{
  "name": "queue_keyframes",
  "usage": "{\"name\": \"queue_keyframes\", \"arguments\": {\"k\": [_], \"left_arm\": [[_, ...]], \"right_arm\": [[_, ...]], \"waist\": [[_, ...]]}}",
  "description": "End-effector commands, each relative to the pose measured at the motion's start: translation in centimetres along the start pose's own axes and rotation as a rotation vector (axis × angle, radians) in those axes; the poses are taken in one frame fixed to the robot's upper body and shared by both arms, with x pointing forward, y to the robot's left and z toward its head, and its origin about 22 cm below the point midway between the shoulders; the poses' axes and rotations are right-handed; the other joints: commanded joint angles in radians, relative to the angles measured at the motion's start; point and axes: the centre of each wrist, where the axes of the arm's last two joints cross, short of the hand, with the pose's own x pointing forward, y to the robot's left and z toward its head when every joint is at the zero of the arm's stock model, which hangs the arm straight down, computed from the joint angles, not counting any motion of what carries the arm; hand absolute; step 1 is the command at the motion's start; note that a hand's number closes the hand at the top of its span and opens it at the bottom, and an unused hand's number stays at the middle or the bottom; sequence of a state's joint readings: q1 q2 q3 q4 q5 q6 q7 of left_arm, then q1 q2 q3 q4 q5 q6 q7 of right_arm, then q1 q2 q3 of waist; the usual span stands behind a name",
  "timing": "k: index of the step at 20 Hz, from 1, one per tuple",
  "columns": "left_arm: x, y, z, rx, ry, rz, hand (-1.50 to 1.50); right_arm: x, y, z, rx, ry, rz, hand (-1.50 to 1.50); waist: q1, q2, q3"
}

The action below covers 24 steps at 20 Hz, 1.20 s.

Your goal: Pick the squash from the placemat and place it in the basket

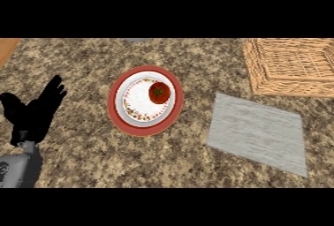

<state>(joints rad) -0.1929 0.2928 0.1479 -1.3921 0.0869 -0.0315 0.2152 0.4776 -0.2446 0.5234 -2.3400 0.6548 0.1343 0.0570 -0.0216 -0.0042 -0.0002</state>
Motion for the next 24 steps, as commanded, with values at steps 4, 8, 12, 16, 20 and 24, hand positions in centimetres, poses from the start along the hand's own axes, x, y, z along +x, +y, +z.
{"name": "queue_keyframes", "arguments": {"k": [4,8,12,16,20,24], "left_arm": [[1.4,0.2,-0.5,-0.026,0.006,-0.002,0.00],[0.6,0.2,-0.5,-0.025,-0.012,0.006,0.00],[-0.1,-0.1,0.1,-0.021,0.005,-0.009,0.00],[0.8,-1.3,-0.8,-0.007,-0.019,0.005,0.00],[0.4,-1.9,-0.7,-0.017,0.000,-0.020,0.00],[0.4,-0.6,0.1,-0.022,-0.014,-0.004,0.00]], "right_arm": [[4.6,-5.7,0.8,-0.217,-0.012,0.055,1.50],[5.1,-6.8,-1.1,-0.295,0.005,0.096,1.50],[6.0,-8.8,-2.4,-0.357,0.023,0.114,1.50],[6.6,-11.1,-6.3,-0.425,0.041,0.097,1.50],[7.5,-14.7,-9.8,-0.485,0.110,0.151,1.50],[7.1,-19.4,-12.0,-0.575,0.175,0.234,1.50]], "waist": [[0.014,0.005,-0.002],[0.021,0.005,-0.003],[0.024,0.002,-0.003],[0.021,0.005,-0.002],[0.022,0.004,-0.001],[0.028,0.003,0.000]]}}
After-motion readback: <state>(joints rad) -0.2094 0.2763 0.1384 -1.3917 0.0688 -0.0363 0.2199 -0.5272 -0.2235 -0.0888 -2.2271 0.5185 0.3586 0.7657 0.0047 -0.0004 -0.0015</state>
